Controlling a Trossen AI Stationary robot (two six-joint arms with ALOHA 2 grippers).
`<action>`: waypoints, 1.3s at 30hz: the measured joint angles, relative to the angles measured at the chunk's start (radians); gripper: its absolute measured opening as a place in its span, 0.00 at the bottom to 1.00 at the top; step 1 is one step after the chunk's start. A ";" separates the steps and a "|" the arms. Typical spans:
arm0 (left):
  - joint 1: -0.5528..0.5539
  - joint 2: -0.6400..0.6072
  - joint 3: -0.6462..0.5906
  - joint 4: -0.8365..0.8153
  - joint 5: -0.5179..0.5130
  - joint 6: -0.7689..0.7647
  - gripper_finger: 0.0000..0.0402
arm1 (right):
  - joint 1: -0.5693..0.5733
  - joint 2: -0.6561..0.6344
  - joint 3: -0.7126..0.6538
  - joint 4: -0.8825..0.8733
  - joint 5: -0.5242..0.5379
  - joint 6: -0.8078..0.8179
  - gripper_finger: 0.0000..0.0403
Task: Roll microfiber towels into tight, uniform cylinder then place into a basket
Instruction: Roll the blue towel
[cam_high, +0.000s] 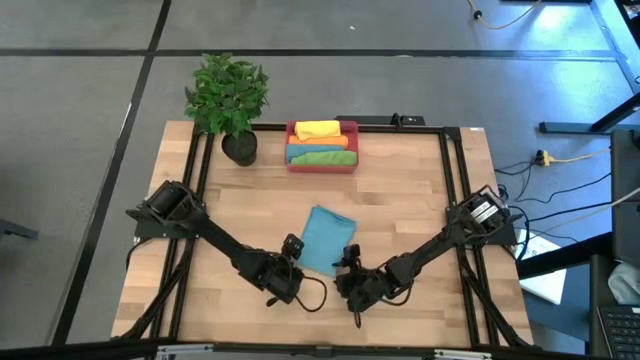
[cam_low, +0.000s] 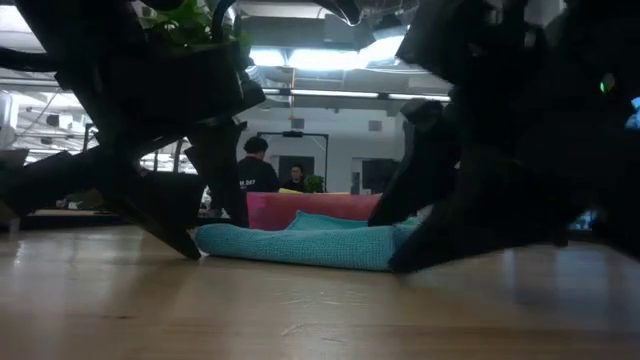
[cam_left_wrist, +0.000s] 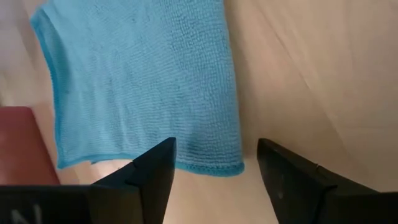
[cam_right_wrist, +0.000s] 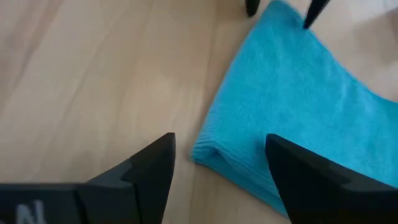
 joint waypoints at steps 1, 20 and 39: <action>0.000 0.000 -0.001 0.001 -0.006 0.008 0.54 | -0.002 0.011 0.000 0.002 0.000 -0.002 0.62; 0.043 0.045 0.000 0.025 -0.013 0.094 0.34 | 0.001 0.050 0.003 0.001 0.065 -0.043 0.44; -0.129 -0.092 -0.008 0.009 0.261 -0.373 0.00 | 0.070 0.056 0.160 -0.146 -0.003 0.229 0.01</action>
